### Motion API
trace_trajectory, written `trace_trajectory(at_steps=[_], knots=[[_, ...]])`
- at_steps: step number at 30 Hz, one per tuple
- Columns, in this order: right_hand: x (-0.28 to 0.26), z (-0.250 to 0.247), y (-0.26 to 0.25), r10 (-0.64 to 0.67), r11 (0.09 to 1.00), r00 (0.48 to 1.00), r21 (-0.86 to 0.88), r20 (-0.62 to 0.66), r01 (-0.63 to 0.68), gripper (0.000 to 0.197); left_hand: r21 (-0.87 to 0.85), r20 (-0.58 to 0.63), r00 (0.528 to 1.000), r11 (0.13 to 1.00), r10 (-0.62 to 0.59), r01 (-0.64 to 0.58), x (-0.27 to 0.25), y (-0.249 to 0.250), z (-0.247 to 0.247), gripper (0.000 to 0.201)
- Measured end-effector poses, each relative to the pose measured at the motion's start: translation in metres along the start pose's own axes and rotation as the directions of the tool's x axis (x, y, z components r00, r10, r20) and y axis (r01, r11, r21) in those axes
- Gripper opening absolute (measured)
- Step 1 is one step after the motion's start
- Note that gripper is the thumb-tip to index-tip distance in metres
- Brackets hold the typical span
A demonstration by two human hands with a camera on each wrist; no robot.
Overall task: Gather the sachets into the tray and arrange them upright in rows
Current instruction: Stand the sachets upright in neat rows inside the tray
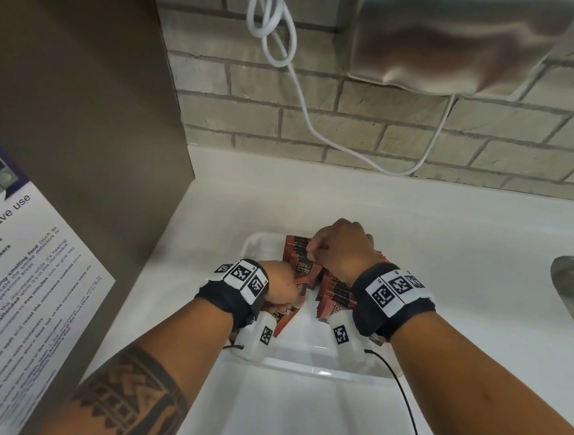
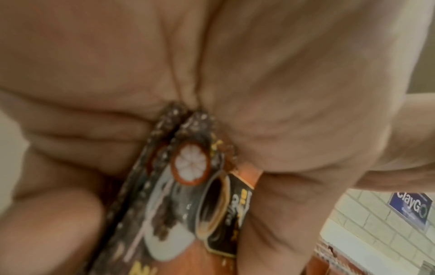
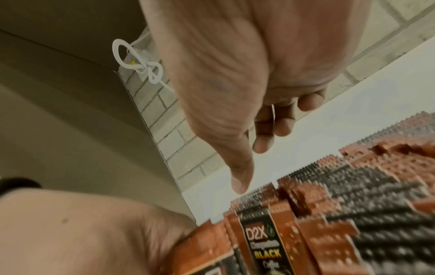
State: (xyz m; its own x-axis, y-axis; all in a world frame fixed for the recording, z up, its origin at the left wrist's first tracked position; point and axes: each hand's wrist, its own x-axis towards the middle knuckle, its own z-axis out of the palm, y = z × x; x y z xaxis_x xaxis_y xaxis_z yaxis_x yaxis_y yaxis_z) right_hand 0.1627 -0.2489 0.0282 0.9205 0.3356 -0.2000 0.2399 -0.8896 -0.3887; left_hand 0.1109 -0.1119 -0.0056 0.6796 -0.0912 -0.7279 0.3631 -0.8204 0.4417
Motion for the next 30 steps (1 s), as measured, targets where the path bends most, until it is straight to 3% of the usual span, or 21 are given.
trace_trajectory(at_steps=[6, 10, 14, 17, 19, 21, 25, 27, 30], knots=[[-0.017, -0.018, 0.006, -0.046, 0.975, 0.999, 0.216, -0.008, 0.047, 0.024, -0.101, -0.023, 0.999, 0.994, 0.049, -0.052, -0.008, -0.011, -0.008, 0.026], [-0.028, -0.015, 0.007, -0.086, 0.961, 0.995, 0.267, 0.048, 0.07, 0.011, -0.259, -0.086, 0.99, 0.957, 0.115, -0.133, -0.015, -0.02, -0.013, 0.026], [-0.033, -0.014, 0.008, -0.114, 0.923, 0.99, 0.377, 0.078, 0.077, 0.01, -0.626, -0.213, 0.949, 0.714, 0.232, -0.315, -0.027, -0.021, -0.014, 0.033], [-0.034, -0.018, 0.007, -0.094, 0.87, 0.996, 0.487, 0.006, 0.079, 0.006, -0.655, -0.311, 0.907, 0.628, 0.283, -0.421, -0.035, -0.018, -0.013, 0.03], [-0.034, -0.024, 0.006, -0.073, 0.857, 0.996, 0.507, -0.054, 0.09, 0.005, -0.631, -0.324, 0.902, 0.645, 0.287, -0.432, -0.04, -0.015, -0.013, 0.028], [-0.033, -0.03, 0.006, -0.047, 0.879, 0.993, 0.468, -0.113, 0.094, 0.002, -0.571, -0.314, 0.925, 0.736, 0.214, -0.364, -0.042, -0.017, -0.017, 0.034], [-0.029, -0.031, 0.004, -0.044, 0.945, 0.985, 0.314, -0.168, 0.095, 0.009, -0.297, -0.294, 0.955, 0.953, -0.04, -0.051, -0.04, -0.028, -0.028, 0.037], [-0.027, -0.026, 0.002, -0.046, 0.965, 0.991, 0.251, -0.129, 0.078, 0.015, -0.114, -0.284, 0.957, 0.993, -0.061, 0.029, -0.043, -0.027, -0.028, 0.027], [-0.022, -0.011, -0.003, -0.048, 0.993, 0.997, 0.108, -0.056, 0.054, 0.017, 0.07, -0.198, 0.98, 0.997, -0.026, 0.041, -0.046, -0.016, -0.02, 0.021]])
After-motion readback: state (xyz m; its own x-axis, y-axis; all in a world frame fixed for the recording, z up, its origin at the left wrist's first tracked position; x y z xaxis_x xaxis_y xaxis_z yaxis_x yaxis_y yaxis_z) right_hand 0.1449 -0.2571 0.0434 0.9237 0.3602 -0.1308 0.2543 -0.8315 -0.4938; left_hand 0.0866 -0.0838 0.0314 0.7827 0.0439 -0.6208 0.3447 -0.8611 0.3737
